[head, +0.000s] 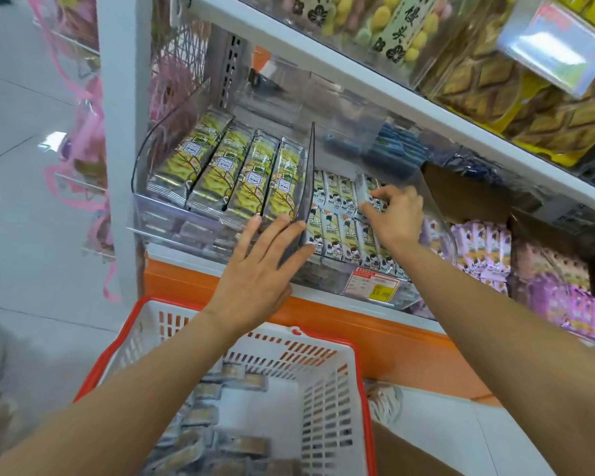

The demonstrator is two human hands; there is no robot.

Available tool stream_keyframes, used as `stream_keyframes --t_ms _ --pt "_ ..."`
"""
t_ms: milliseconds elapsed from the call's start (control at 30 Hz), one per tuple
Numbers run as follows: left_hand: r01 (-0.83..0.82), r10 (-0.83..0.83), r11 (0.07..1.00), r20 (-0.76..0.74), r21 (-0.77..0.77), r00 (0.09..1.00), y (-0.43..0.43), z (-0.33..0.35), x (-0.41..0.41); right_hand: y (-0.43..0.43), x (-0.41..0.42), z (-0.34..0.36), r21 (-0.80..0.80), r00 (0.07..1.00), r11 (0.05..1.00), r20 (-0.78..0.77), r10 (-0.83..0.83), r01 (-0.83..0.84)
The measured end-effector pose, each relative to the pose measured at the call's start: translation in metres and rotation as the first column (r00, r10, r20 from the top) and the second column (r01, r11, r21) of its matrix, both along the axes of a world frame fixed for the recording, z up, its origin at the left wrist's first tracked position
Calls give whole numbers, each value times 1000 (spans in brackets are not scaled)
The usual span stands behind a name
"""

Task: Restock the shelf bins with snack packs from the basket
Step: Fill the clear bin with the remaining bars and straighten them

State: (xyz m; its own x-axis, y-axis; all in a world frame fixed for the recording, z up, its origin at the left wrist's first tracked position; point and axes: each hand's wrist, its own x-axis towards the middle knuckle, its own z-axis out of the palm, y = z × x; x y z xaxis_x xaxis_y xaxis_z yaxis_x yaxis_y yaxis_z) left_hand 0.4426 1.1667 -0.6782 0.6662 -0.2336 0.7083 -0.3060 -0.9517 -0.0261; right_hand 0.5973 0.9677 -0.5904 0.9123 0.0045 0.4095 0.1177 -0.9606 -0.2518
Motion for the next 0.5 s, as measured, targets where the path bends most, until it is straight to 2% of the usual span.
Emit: stream_keyframes --t_ms 167,300,367,500 --pt "-13 14 1000 -39 23 999 -1 3 -3 -5 -4 1 48 998 998 -42 35 -33" --pt "-35 37 999 -94 22 995 -4 9 -9 -9 -27 5 145 993 983 -2 114 -112" --pt "-44 46 999 -114 21 992 -7 13 -13 -8 -44 5 252 982 949 32 185 -187" --pt "-63 67 997 -127 33 990 -10 21 -19 1 -88 7 450 935 823 93 342 -346"
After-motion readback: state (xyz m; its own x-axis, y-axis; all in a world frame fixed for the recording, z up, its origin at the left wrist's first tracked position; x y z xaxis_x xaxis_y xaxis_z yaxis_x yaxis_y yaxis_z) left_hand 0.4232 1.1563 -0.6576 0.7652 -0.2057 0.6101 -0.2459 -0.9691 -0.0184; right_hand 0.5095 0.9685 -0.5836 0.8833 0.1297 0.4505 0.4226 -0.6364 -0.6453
